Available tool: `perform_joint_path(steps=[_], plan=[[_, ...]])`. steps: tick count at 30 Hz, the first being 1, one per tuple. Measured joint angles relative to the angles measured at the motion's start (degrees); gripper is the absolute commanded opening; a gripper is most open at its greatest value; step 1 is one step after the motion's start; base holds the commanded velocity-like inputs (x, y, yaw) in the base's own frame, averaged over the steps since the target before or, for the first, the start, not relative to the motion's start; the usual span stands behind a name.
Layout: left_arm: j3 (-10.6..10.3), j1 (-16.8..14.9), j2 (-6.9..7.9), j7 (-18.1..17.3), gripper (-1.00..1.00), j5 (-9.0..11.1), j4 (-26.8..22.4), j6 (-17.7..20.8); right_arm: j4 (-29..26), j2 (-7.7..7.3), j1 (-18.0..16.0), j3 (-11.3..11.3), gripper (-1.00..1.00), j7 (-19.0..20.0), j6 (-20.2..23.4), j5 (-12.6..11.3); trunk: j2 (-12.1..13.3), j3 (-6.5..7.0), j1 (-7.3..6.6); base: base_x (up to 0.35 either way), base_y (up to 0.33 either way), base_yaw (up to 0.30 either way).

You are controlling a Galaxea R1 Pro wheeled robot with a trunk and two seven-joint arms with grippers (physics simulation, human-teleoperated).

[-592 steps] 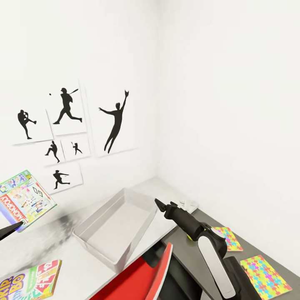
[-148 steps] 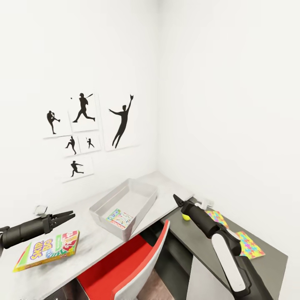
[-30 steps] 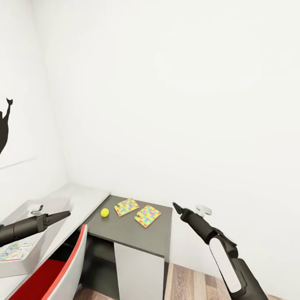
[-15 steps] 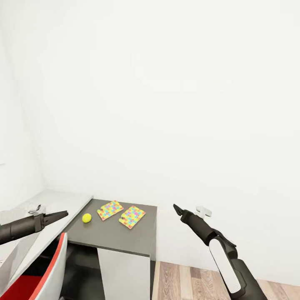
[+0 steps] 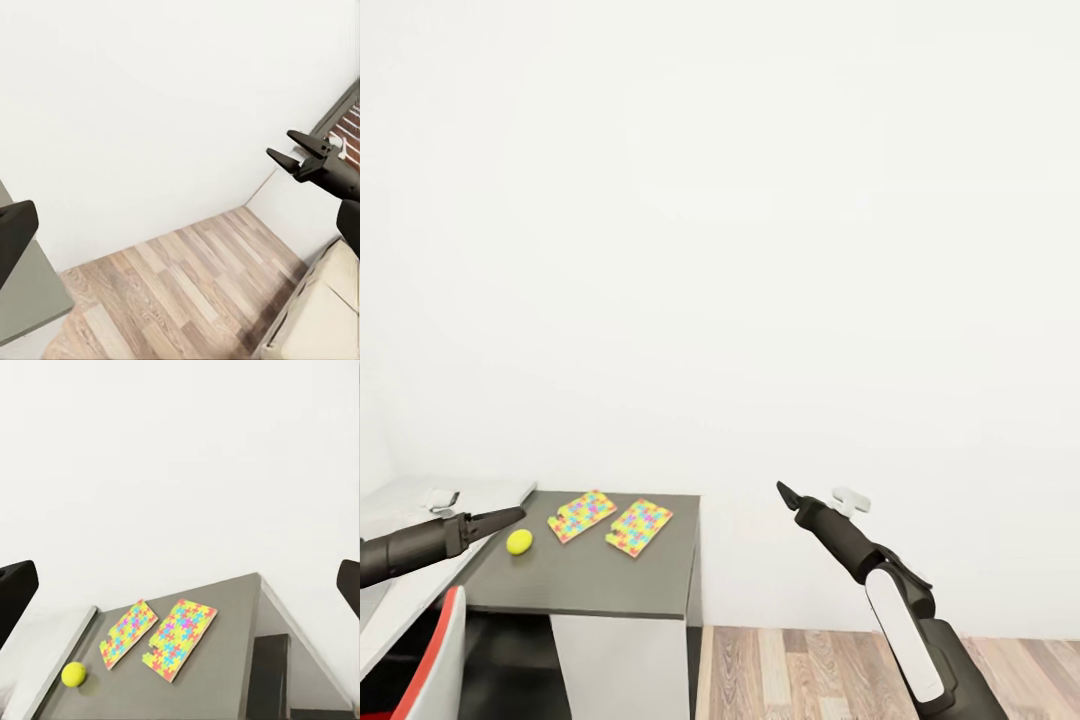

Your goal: Put all the toys in the child's room - the three board games (two on the bed and one on the table), the two jigsaw puzzles on the table, and the tennis ball on the table - inside the toy box on the table in the child's room.

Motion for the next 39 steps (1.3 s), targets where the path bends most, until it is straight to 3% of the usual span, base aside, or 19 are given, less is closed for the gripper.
perform_joint_path(steps=[24, 39], plan=[[0.0, 0.0, 0.1, 0.0, 1.0, 0.0, 0.0, 0.0, -0.1, 0.04, -0.1, -0.4, 1.0, 0.0, -0.2, 0.1, 0.0, 0.0, 0.0, 0.0, 0.0, -0.28], [0.0, 0.0, 0.1, 0.0, 1.0, 0.0, 0.0, -0.1, 0.3, 0.18, -0.1, -0.4, 1.0, 0.0, -0.2, 0.0, 0.0, -0.28, 0.0, 0.0, 0.0, -0.13]])
